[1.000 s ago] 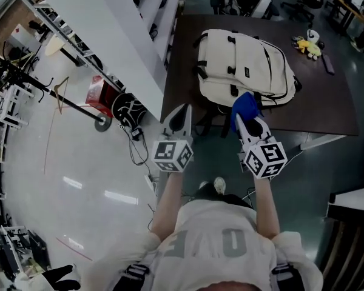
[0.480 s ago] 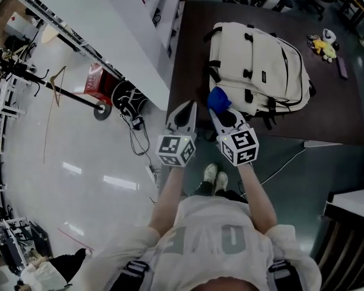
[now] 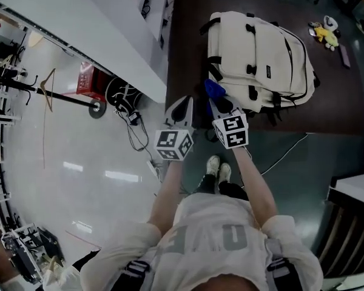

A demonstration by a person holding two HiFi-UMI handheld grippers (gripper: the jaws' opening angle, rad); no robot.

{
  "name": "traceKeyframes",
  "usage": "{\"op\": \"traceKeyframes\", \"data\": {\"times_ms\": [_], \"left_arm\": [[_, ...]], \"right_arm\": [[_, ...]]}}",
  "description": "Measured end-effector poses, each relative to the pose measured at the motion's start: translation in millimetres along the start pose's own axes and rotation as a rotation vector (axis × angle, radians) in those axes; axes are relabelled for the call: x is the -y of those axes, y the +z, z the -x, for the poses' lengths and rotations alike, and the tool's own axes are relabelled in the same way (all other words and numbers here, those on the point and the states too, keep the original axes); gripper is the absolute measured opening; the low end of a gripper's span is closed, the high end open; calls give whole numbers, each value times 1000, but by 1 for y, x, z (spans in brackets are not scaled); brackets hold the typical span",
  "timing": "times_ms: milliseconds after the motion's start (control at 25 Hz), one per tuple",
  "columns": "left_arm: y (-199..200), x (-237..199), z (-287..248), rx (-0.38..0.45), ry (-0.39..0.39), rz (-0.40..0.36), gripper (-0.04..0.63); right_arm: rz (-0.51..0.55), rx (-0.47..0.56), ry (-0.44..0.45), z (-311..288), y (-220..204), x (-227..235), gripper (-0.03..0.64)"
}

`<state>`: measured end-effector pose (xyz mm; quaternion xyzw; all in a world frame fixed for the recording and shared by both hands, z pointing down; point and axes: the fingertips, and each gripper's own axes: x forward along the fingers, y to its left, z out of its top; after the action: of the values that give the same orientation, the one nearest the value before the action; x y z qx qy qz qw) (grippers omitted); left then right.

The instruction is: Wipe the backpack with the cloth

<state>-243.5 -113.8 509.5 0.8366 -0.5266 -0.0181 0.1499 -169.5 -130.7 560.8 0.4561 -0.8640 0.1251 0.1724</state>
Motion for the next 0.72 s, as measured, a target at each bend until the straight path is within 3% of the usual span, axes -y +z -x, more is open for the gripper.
{"op": "traceKeyframes", "data": {"times_ms": [280, 720], "left_arm": [[-10, 16, -17, -16, -61, 21, 4], [-12, 48, -32, -36, -119, -10, 3]], "right_arm": [[-18, -4, -46, 7, -5, 10, 41], [-98, 13, -38, 31, -13, 30, 41]]}}
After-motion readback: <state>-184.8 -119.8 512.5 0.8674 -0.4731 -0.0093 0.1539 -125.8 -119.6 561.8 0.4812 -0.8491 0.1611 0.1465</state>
